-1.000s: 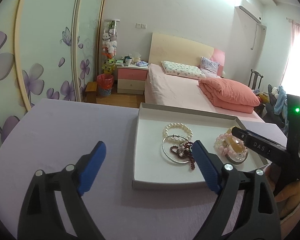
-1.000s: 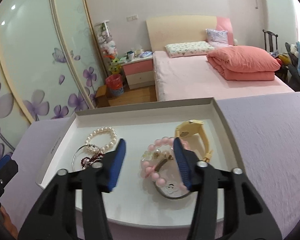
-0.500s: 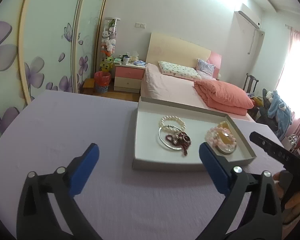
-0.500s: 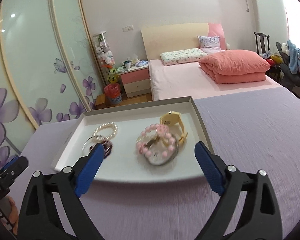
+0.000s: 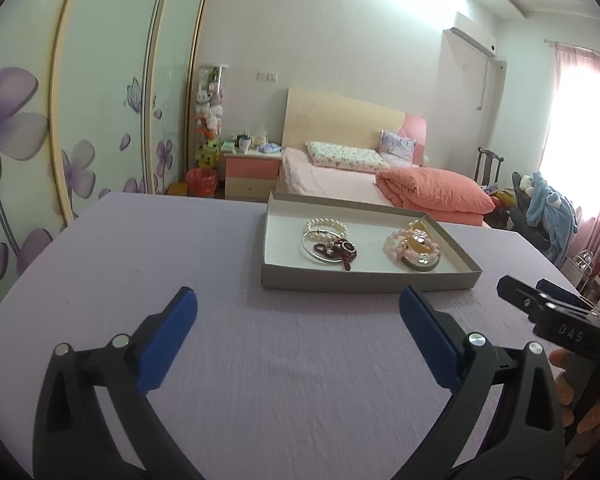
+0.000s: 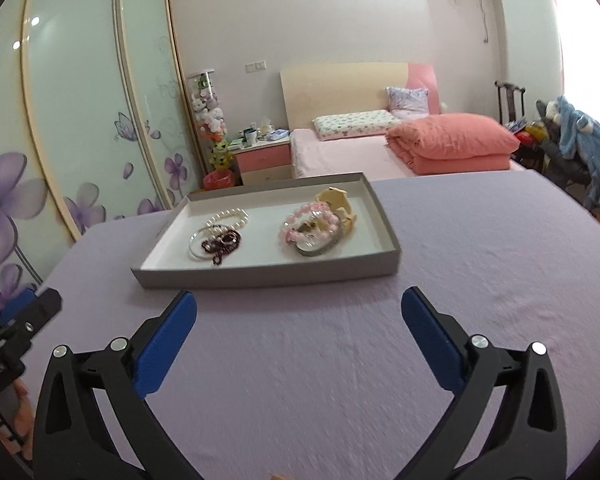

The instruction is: Organize jewelry

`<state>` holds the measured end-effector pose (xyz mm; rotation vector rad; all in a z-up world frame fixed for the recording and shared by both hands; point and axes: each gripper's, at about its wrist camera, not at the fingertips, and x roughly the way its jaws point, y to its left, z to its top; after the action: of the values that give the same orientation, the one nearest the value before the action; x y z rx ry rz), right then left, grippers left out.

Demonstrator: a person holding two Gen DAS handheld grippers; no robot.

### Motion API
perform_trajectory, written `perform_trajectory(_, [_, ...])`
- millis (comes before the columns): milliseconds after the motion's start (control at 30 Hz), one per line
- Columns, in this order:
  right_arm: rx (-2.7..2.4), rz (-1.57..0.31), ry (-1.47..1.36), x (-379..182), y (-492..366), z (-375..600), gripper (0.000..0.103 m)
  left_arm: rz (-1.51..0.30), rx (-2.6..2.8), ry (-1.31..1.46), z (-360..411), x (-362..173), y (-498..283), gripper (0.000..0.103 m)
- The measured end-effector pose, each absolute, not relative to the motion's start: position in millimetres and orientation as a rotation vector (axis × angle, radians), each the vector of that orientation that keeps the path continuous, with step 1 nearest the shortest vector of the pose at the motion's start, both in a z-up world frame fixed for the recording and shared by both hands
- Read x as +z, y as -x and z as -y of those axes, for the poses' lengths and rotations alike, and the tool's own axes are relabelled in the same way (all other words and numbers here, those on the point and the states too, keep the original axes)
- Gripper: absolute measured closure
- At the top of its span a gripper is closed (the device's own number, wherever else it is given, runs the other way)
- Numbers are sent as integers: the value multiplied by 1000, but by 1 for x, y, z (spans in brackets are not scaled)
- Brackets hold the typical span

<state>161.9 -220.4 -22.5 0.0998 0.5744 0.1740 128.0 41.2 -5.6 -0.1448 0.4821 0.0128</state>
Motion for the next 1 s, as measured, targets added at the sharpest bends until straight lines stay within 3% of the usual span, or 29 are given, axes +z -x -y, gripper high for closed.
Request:
perform_trajectory(333, [127, -484, -46, -34, -128, 224, 2, -438, -17, 148, -25, -5, -103, 4])
perform_trajectory(1000, [160, -481, -59, -30, -122, 223, 2, -455, -7, 131, -24, -6, -112, 4])
